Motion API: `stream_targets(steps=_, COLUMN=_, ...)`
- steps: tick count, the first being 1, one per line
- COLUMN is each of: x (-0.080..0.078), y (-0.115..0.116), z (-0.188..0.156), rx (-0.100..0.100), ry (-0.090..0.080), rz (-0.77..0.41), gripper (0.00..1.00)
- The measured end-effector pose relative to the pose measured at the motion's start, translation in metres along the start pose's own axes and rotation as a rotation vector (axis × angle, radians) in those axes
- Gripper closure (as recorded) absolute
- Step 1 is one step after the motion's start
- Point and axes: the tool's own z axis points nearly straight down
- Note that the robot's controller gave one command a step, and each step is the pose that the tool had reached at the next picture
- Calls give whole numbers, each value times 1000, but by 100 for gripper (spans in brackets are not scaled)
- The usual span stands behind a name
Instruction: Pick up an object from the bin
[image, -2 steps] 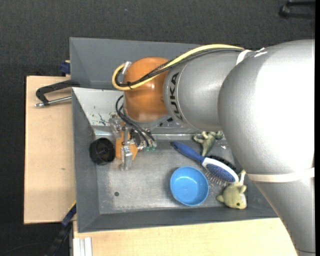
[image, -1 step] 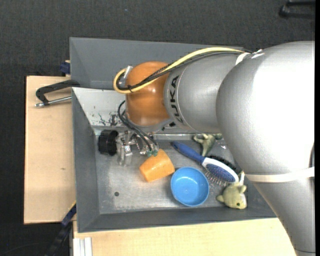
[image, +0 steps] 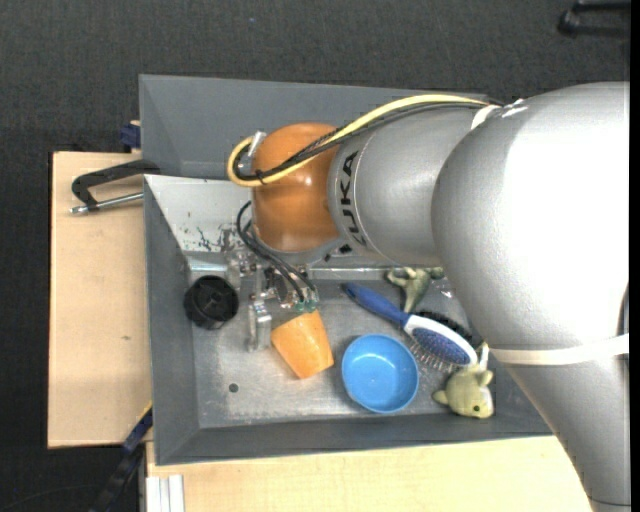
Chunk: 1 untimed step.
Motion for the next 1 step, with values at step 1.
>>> stream_targets(steps=1, x=0, y=48, z=-74, rx=-3, ry=-10, rz=-93, gripper=0)
